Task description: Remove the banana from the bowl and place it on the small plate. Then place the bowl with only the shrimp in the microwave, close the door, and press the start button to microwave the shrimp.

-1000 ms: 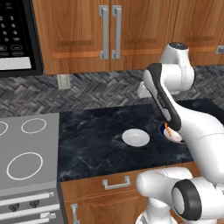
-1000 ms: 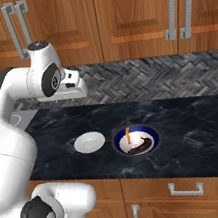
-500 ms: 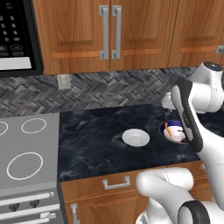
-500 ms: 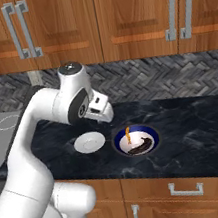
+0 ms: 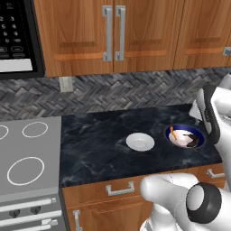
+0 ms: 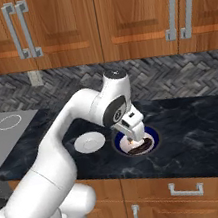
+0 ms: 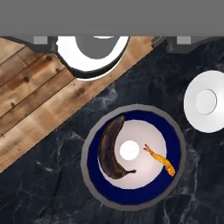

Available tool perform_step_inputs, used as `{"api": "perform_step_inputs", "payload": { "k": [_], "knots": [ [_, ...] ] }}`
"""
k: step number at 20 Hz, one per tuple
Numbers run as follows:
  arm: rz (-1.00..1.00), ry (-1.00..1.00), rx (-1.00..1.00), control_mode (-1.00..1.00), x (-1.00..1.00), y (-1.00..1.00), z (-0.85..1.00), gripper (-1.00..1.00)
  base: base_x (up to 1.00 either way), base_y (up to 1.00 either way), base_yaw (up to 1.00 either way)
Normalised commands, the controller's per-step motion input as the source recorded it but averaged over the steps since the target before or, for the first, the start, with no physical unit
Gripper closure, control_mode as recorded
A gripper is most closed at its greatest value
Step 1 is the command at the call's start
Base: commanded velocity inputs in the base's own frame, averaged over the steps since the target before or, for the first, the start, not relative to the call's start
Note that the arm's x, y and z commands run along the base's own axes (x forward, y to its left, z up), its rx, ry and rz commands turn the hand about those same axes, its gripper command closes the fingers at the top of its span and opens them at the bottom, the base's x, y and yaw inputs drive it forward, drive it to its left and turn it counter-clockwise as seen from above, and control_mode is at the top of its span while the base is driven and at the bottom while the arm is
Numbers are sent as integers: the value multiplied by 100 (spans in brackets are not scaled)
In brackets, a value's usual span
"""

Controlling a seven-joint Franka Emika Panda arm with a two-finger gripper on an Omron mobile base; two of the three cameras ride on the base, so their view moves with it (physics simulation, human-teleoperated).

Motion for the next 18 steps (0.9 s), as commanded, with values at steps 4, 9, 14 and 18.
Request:
{"api": "perform_step_inputs", "payload": {
  "k": [4, 9, 14, 18],
  "knots": [
    [-8, 0, 1, -100, 0, -32, -14, -100, 0, 0, 0],
    [-1, 8, -1, -100, 23, 6, -26, -100, 0, 0, 0],
    [0, 18, -5, -100, 42, 22, -59, -100, 0, 0, 0],
    [0, 25, 0, -100, 34, 0, -61, -100, 0, 0, 0]
  ]
}}
